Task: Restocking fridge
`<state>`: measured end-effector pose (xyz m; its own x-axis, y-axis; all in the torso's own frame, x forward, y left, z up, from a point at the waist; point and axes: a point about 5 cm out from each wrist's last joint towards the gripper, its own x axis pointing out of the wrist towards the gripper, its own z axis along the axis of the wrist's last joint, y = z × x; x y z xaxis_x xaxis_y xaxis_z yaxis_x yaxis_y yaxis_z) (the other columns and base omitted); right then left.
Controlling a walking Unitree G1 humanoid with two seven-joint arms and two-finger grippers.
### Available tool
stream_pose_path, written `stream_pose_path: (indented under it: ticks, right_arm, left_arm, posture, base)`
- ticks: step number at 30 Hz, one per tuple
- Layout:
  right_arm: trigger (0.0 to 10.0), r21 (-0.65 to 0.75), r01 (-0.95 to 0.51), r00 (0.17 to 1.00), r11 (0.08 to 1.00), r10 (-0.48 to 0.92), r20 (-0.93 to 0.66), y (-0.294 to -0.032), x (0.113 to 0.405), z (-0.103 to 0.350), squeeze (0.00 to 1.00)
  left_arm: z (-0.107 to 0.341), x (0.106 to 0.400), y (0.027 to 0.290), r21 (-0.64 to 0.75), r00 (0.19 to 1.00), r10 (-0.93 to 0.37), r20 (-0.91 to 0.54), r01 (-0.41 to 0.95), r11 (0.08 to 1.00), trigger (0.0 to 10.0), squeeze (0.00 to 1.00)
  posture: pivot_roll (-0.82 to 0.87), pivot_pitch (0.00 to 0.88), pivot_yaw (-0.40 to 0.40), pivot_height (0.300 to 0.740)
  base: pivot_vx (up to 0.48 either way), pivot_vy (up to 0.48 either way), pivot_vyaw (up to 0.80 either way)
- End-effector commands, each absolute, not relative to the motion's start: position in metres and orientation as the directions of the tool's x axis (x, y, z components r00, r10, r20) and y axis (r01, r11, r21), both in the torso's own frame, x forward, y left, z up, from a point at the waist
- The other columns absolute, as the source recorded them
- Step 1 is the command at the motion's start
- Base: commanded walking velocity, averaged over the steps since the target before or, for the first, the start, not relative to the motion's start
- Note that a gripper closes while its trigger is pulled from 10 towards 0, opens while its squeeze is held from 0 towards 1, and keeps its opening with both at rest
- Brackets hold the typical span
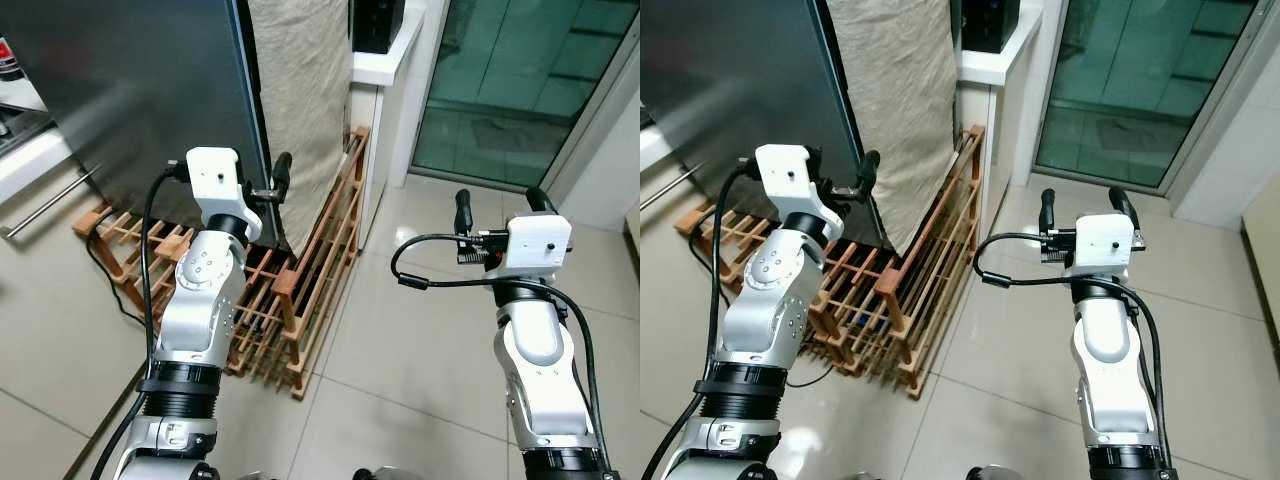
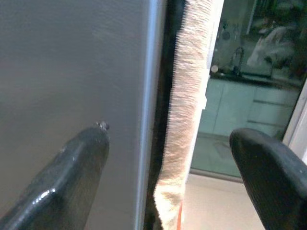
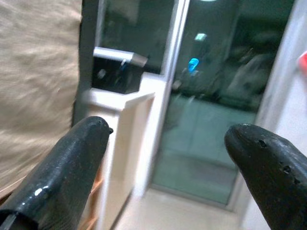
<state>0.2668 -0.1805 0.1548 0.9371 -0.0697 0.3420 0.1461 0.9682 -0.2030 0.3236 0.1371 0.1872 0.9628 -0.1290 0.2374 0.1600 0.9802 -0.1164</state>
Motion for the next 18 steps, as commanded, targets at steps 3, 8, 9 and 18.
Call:
stream_pose_path:
  ticks: [3, 8, 9, 18]
  right_arm:
    - [10.0, -0.215, 0.188, 0.905, 0.958, -0.085, 0.416, -0.181, 0.242, 0.163, 0.00]
    - [10.0, -0.219, 0.180, 0.942, 0.959, -0.104, 0.318, -0.188, 0.215, 0.137, 0.00]
    - [10.0, -0.230, 0.186, 0.941, 0.955, -0.106, 0.322, -0.189, 0.216, 0.138, 0.00]
    - [10.0, -0.275, 0.181, 0.928, 0.944, -0.071, 0.365, -0.192, 0.235, 0.151, 0.00]
  left_arm:
    - [0.190, 0.296, 0.164, -0.064, 0.947, -0.101, 0.306, 0.127, 0.990, 10.0, 0.00]
    - [0.162, 0.264, 0.184, 0.052, 0.975, -0.096, 0.200, 0.088, 0.995, 10.0, 0.00]
    - [0.164, 0.264, 0.181, 0.028, 0.975, -0.092, 0.201, 0.088, 0.996, 10.0, 0.00]
    - [0.194, 0.274, 0.155, -0.107, 0.942, -0.110, 0.316, 0.151, 0.983, 10.0, 0.00]
  posture:
    - [-0.14, 0.013, 0.057, 0.740]
    - [-0.13, 0.029, 0.043, 0.740]
    - [-0.13, 0.026, 0.038, 0.740]
    - [-0.13, 0.014, 0.007, 0.740]
  base:
    - [0.000, 0.000, 0.00]
    - [0.000, 0.000, 0.00]
    - [0.000, 0.000, 0.00]
    - [0.353, 0.000, 0.00]
